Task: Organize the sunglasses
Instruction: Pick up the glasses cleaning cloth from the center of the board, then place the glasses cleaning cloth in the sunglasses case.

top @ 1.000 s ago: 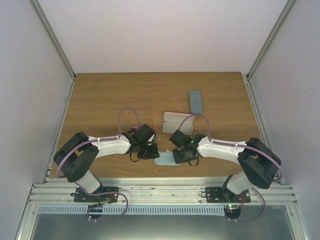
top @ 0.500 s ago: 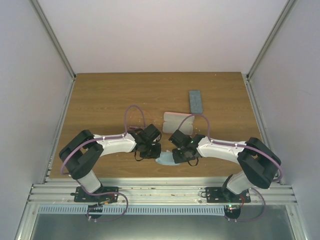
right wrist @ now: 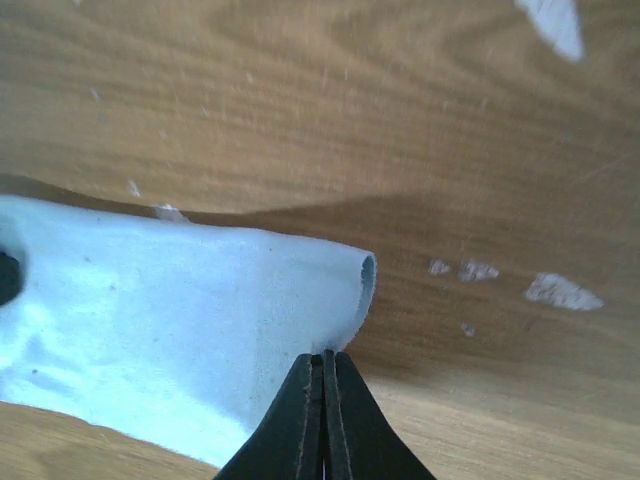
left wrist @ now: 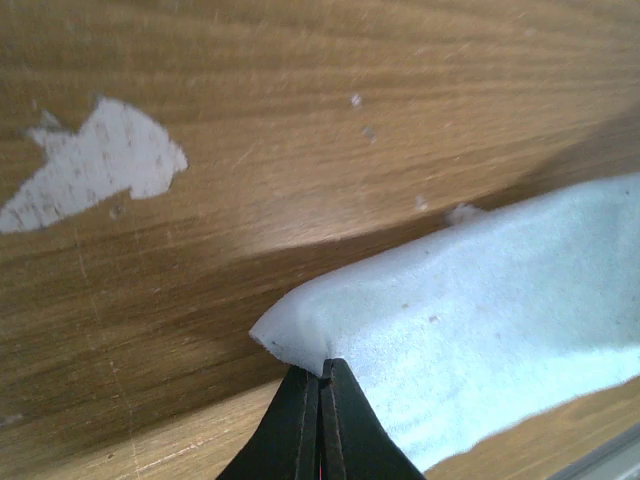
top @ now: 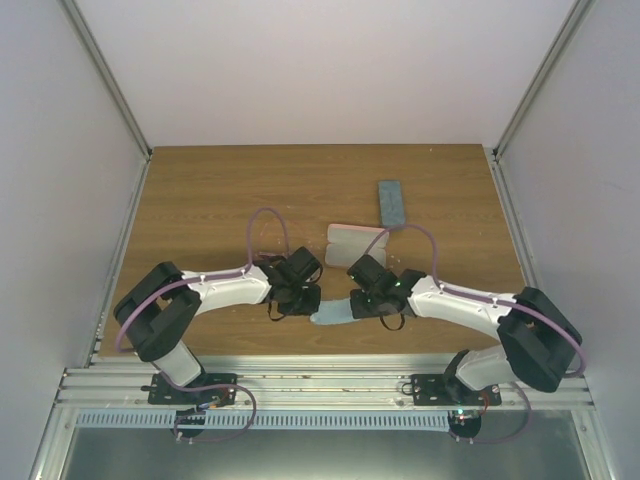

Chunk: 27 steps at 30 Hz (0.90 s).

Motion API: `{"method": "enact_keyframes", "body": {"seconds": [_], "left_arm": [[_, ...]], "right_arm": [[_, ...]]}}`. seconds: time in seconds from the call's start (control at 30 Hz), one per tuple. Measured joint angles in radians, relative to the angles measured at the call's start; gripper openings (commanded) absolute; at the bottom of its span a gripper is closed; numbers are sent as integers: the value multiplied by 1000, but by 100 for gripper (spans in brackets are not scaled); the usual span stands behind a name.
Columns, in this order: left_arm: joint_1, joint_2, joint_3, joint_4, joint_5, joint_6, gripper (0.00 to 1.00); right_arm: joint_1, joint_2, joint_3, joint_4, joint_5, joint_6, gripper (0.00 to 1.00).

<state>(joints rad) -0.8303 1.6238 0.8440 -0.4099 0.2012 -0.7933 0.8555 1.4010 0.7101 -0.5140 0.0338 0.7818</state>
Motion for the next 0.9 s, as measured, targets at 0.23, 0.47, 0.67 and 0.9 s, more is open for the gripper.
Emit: {"method": "enact_keyframes", "body": {"seconds": [0.23,0.47,0.67,0.9], "left_arm": [[45,-24,60,-15,4,35,0],[82,-21,135,-10,35,69,0],[113,48,247,-1,64,112,0],[160,196,393,2,106,162,0]], "right_arm": [[-66,-46,49,-10,21,-29,1],[-122,-49,113,-26,42,-75,1],[-179,-35,159,-25,49,-109,1],[-264,39,196,7,55,-151,0]]}}
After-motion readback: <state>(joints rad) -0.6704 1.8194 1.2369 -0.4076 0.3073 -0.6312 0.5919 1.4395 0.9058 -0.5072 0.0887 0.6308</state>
